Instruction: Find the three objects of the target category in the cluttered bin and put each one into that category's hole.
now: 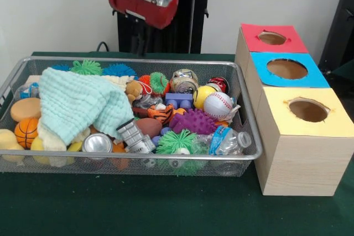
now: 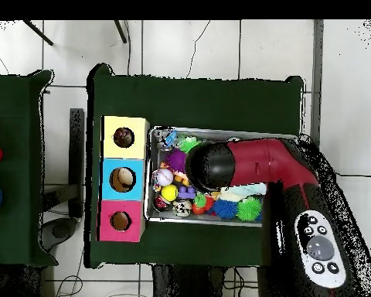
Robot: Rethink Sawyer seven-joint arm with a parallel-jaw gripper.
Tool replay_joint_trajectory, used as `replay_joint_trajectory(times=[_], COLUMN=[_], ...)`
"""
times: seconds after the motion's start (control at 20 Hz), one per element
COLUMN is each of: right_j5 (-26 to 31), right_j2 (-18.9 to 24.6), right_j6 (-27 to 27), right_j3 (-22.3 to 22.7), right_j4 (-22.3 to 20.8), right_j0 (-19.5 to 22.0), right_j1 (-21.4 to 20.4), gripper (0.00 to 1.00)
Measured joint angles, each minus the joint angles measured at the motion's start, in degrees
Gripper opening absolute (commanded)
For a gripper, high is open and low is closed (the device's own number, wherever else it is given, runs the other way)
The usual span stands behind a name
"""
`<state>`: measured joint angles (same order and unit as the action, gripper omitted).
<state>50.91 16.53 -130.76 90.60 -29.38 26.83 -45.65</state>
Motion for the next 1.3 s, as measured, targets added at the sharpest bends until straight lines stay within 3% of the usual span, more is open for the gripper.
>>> replay_joint_trajectory(times=[0.55, 0.95, 1.3], right_j5=[-9.72, -10.66, -10.66], right_j2=[0.01, 0.00, -0.08], right_j6=[0.00, 0.00, 0.00], right_j3=[0.12, 0.07, -0.05], right_j4=[-1.48, -1.63, -1.66], right_j0=[-5.17, -9.13, -11.51], right_j1=[6.76, 11.06, 12.42], gripper=[0.00, 0.00, 0.00])
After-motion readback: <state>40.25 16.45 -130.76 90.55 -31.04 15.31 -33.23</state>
